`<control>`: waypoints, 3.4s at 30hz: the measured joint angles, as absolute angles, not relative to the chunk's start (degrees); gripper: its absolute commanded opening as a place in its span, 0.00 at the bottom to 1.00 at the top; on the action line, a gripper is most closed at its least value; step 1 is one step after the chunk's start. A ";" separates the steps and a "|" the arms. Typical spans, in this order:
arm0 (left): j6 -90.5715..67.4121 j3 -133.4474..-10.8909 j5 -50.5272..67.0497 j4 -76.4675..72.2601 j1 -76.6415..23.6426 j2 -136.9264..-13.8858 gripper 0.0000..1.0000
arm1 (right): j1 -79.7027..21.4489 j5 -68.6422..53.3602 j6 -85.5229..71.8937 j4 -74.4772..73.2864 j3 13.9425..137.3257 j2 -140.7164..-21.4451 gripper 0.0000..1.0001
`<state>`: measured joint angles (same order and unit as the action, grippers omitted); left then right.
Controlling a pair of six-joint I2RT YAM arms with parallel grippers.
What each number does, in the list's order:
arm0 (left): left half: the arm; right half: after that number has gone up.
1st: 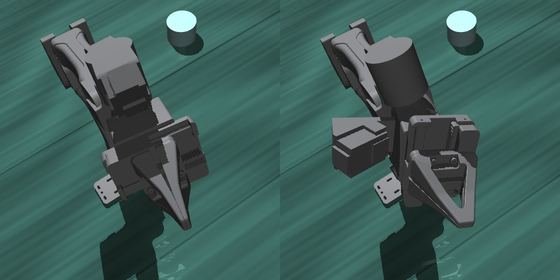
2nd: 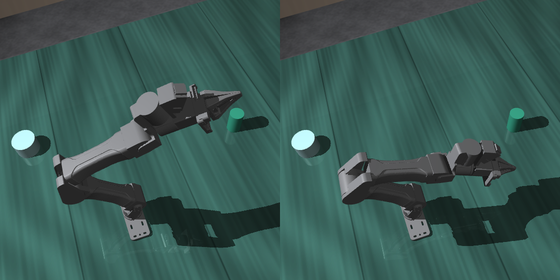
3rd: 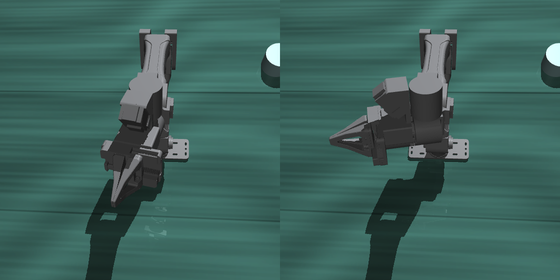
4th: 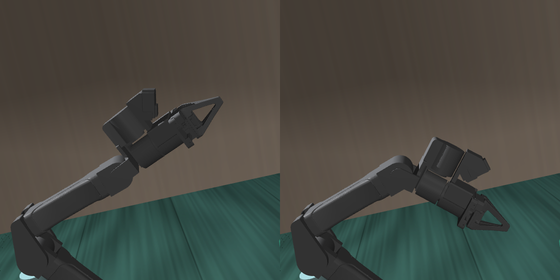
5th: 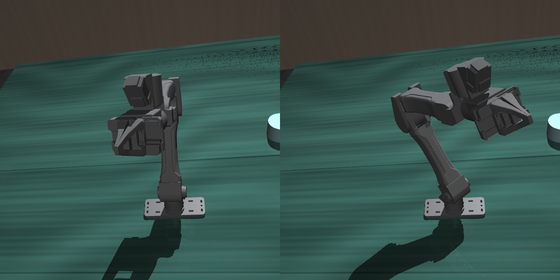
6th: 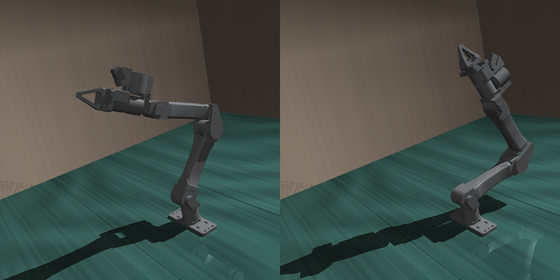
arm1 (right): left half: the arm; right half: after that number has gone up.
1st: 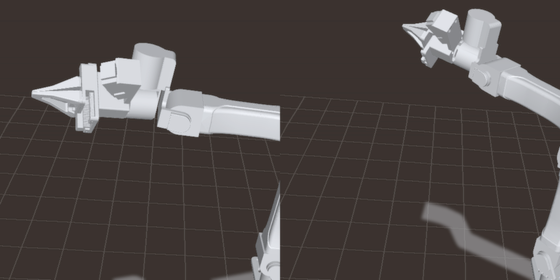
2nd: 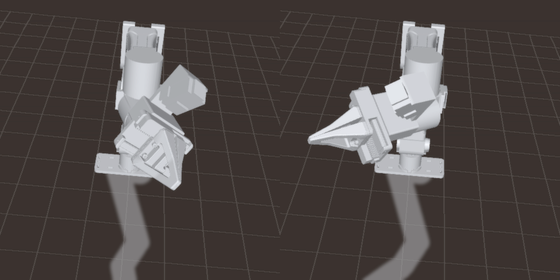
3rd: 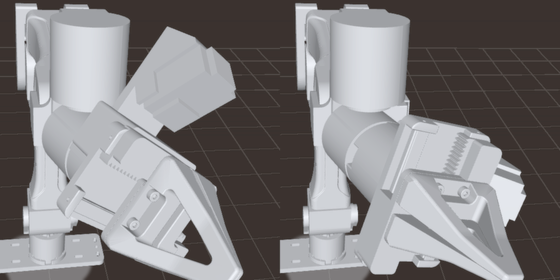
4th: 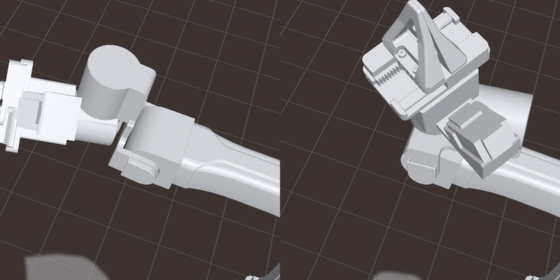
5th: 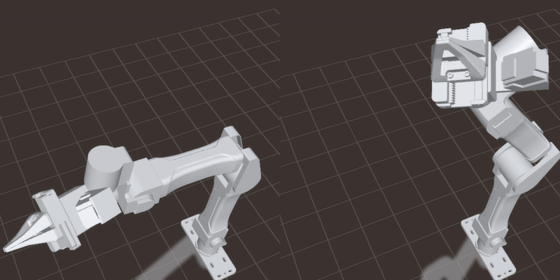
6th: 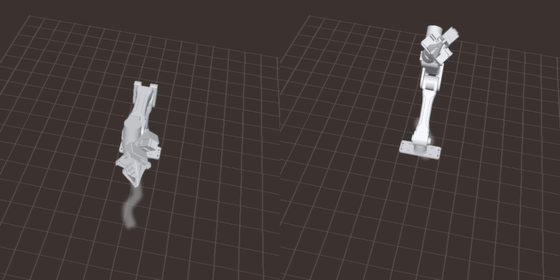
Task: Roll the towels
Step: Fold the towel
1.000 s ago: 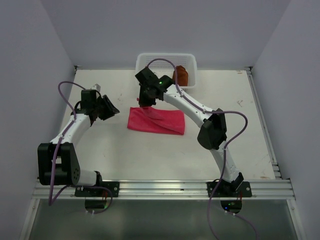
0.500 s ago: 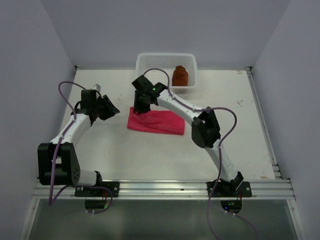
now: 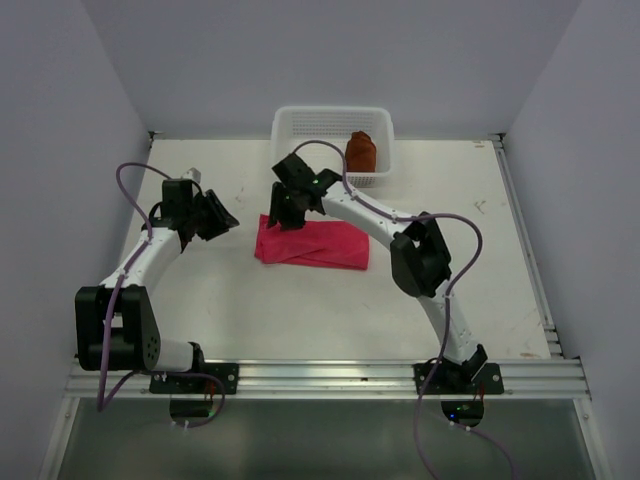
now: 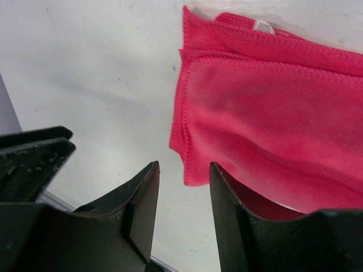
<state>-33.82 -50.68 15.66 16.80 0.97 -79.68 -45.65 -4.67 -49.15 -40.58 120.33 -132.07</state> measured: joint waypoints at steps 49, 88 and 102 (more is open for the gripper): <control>-29.39 -68.42 10.22 21.19 -10.07 -103.11 0.38 | -30.09 -1.80 -38.28 -24.14 61.65 -102.04 0.07; -25.67 -74.94 7.16 22.92 -11.03 -108.71 0.00 | -30.09 -1.96 -36.99 -23.51 61.36 -102.26 0.05; -23.05 -79.79 4.29 23.64 -12.03 -110.39 0.00 | -30.09 -1.96 -36.80 -23.49 61.39 -102.32 0.06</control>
<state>-23.05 -79.79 4.29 23.64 -12.03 -110.39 -30.09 -1.96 -36.80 -23.49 61.39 -102.32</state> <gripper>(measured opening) 0.009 0.055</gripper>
